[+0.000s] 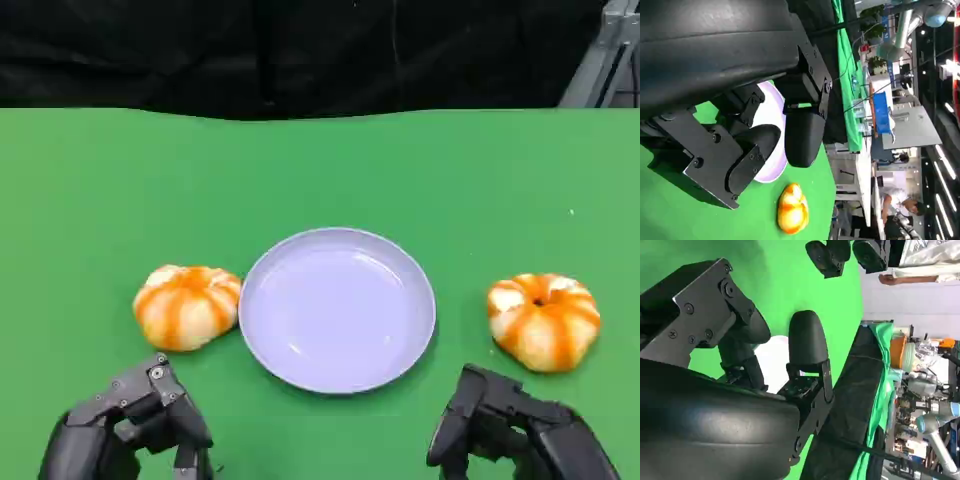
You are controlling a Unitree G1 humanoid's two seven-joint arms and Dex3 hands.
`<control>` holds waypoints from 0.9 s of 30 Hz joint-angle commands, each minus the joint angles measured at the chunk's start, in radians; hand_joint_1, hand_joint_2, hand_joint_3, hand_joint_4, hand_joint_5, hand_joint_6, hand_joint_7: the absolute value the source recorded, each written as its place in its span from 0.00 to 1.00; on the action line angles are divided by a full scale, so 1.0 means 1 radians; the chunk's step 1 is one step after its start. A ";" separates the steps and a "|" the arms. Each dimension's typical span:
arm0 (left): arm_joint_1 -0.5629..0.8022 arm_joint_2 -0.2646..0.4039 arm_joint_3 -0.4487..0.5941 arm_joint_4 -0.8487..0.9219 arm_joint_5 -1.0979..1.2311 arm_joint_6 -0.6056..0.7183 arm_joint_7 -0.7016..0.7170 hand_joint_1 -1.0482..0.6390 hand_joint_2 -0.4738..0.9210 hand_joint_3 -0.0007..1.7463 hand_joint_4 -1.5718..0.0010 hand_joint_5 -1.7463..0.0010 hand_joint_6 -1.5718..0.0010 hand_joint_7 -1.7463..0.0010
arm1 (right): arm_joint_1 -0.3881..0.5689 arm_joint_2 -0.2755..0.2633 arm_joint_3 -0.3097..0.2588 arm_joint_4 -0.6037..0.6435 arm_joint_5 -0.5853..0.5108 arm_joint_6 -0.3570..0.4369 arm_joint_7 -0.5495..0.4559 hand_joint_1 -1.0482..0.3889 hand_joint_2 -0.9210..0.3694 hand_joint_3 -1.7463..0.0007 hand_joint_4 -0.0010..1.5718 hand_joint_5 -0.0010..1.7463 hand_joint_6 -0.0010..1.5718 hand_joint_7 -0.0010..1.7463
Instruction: Grasp the bread from the table and place it into the plate.
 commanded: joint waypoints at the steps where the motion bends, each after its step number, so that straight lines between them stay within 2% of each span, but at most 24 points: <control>1: 0.004 0.013 0.010 0.000 -0.004 -0.002 -0.008 0.61 0.61 0.85 0.42 0.01 0.47 0.10 | 0.003 -0.005 -0.003 -0.003 0.003 -0.011 -0.004 0.80 0.44 0.19 0.45 1.00 0.41 0.93; 14: 0.000 0.015 0.012 0.003 -0.001 -0.002 -0.007 0.61 0.61 0.85 0.43 0.01 0.48 0.10 | 0.001 -0.003 -0.002 -0.003 0.005 -0.007 -0.005 0.80 0.44 0.19 0.45 1.00 0.41 0.93; 18: -0.026 0.015 0.019 0.007 0.007 0.024 0.006 0.60 0.60 0.84 0.47 0.03 0.51 0.12 | -0.003 0.002 0.002 0.005 -0.002 -0.014 -0.011 0.80 0.45 0.19 0.45 1.00 0.41 0.93; 20: -0.045 0.029 0.027 -0.010 0.065 0.049 0.025 0.58 0.62 0.78 0.51 0.08 0.52 0.21 | -0.001 0.003 0.006 -0.002 0.000 -0.003 -0.013 0.79 0.45 0.19 0.45 1.00 0.41 0.93; 21: -0.056 0.038 0.031 -0.024 0.101 0.068 0.034 0.57 0.63 0.72 0.56 0.16 0.56 0.31 | 0.001 0.004 0.008 -0.006 0.005 0.005 -0.013 0.79 0.44 0.19 0.45 1.00 0.41 0.93; 22: -0.062 0.043 0.033 -0.035 0.126 0.082 0.040 0.56 0.64 0.69 0.58 0.20 0.57 0.37 | 0.002 0.004 0.008 -0.009 0.009 0.011 -0.013 0.79 0.44 0.19 0.45 1.00 0.41 0.93; 23: -0.079 0.065 0.035 -0.060 0.181 0.123 0.045 0.55 0.65 0.67 0.59 0.23 0.58 0.40 | 0.002 0.002 0.009 -0.012 0.009 0.013 -0.014 0.79 0.44 0.19 0.45 1.00 0.41 0.93; 25: -0.112 0.106 0.039 -0.109 0.280 0.211 0.043 0.49 0.70 0.55 0.68 0.39 0.65 0.62 | 0.000 -0.001 0.009 -0.013 0.001 0.010 -0.017 0.81 0.44 0.18 0.45 1.00 0.41 0.93; 27: -0.129 0.124 0.038 -0.140 0.332 0.269 0.040 0.46 0.77 0.40 0.73 0.49 0.67 0.78 | -0.001 -0.002 0.010 -0.014 -0.002 0.010 -0.018 0.81 0.44 0.18 0.45 1.00 0.41 0.93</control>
